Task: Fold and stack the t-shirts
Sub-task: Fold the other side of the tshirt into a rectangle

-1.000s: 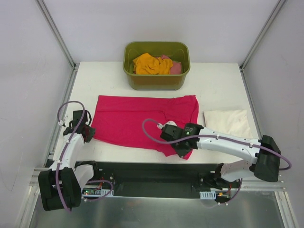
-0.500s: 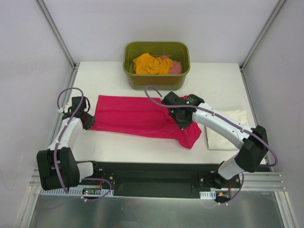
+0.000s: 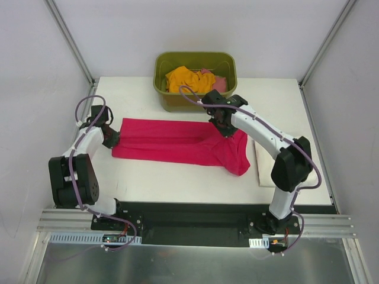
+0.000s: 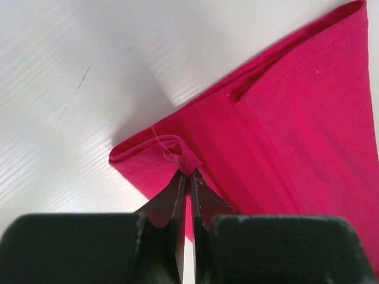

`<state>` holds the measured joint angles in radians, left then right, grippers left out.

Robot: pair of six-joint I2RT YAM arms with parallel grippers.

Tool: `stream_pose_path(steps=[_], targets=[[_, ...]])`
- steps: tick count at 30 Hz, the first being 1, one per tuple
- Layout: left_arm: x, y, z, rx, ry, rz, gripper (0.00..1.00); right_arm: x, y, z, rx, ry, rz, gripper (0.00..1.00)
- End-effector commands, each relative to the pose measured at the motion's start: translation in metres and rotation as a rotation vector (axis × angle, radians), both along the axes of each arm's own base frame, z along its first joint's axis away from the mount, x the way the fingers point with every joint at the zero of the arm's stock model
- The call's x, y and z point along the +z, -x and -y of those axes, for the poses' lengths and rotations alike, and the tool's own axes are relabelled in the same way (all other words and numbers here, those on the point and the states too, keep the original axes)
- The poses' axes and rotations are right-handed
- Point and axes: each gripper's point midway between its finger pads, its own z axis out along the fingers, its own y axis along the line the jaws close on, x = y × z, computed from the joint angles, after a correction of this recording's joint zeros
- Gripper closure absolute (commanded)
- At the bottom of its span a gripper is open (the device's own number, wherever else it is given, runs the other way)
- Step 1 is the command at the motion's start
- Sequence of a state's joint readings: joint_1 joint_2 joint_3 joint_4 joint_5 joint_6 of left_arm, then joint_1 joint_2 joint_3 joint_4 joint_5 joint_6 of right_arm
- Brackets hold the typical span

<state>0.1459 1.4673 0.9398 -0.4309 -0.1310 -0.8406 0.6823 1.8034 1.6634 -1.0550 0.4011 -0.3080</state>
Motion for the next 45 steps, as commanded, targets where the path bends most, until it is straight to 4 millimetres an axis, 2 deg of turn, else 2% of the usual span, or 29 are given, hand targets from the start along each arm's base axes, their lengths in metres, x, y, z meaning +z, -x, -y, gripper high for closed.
stream_pose_path(steps=[1,3,4,6,7,8,9,10,12,16,17,18,20,21,23,24,25,28,31,35,39,40,43,45], targets=[[0.002,-0.027,-0.006,-0.022,-0.001,0.000,0.91,0.000,-0.041,-0.005,0.105,0.038,0.017,0.94],[-0.004,-0.032,-0.007,-0.023,0.002,-0.018,0.90,-0.003,-0.059,-0.007,0.150,0.059,0.026,0.94],[-0.001,-0.038,-0.008,-0.028,0.000,-0.008,0.74,-0.010,-0.074,-0.008,0.152,0.072,0.023,0.94],[0.001,-0.043,-0.008,-0.034,0.006,-0.001,0.51,-0.012,-0.092,-0.006,0.168,0.120,0.040,0.92],[0.003,-0.045,-0.008,-0.036,0.006,0.006,0.28,-0.005,-0.104,-0.008,0.162,0.120,0.074,0.90],[0.006,-0.047,-0.007,-0.038,0.006,0.013,0.10,-0.015,-0.112,-0.007,0.172,0.156,0.065,0.84],[0.009,-0.047,-0.008,-0.037,0.004,0.022,0.01,-0.015,-0.116,-0.008,0.173,0.161,0.076,0.64],[0.011,-0.046,-0.007,-0.042,0.004,0.027,0.01,-0.016,-0.120,-0.010,0.175,0.163,0.089,0.54],[0.017,-0.045,-0.005,-0.053,0.004,0.046,0.01,-0.015,-0.122,-0.014,0.152,0.135,0.111,0.43],[0.025,-0.037,0.001,-0.070,0.022,0.069,0.01,-0.005,-0.104,-0.009,0.078,0.060,0.139,0.38],[0.027,-0.036,0.004,-0.078,0.033,0.077,0.01,-0.016,-0.091,-0.003,0.052,0.057,0.112,0.37],[0.030,-0.035,0.005,-0.082,0.038,0.087,0.01,-0.001,-0.081,0.001,0.021,0.009,0.139,0.35],[0.028,-0.032,0.012,-0.100,0.064,0.086,0.01,-0.005,-0.058,-0.005,-0.065,-0.121,0.117,0.34],[0.027,-0.031,0.016,-0.111,0.074,0.084,0.01,-0.012,-0.036,0.001,-0.088,-0.157,0.084,0.33],[0.025,-0.031,0.025,-0.141,0.093,0.080,0.01,-0.020,-0.015,-0.006,-0.174,-0.291,0.038,0.33],[0.022,-0.032,0.033,-0.168,0.103,0.070,0.01,-0.038,0.003,0.001,-0.217,-0.296,-0.019,0.33],[0.019,-0.031,0.036,-0.178,0.107,0.060,0.01,-0.036,0.012,0.001,-0.247,-0.353,-0.043,0.33],[0.008,-0.030,0.048,-0.218,0.136,0.033,0.01,-0.057,0.033,0.008,-0.351,-0.396,-0.113,0.34],[-0.003,-0.028,0.051,-0.228,0.150,0.008,0.01,-0.071,0.040,0.018,-0.456,-0.401,-0.139,0.36],[-0.018,-0.025,0.051,-0.233,0.156,-0.027,0.01,-0.086,0.040,0.022,-0.547,-0.464,-0.177,0.41],[-0.026,-0.023,0.049,-0.234,0.145,-0.049,0.01,-0.096,0.036,0.010,-0.570,-0.572,-0.245,0.46],[-0.028,-0.023,0.047,-0.232,0.137,-0.054,0.01,-0.098,0.034,0.010,-0.576,-0.579,-0.244,0.58],[-0.031,-0.021,0.042,-0.225,0.108,-0.069,0.01,-0.101,0.028,0.020,-0.616,-0.558,-0.227,0.84],[-0.033,-0.020,0.039,-0.226,0.096,-0.076,0.01,-0.091,0.019,0.031,-0.607,-0.516,-0.173,0.88]])
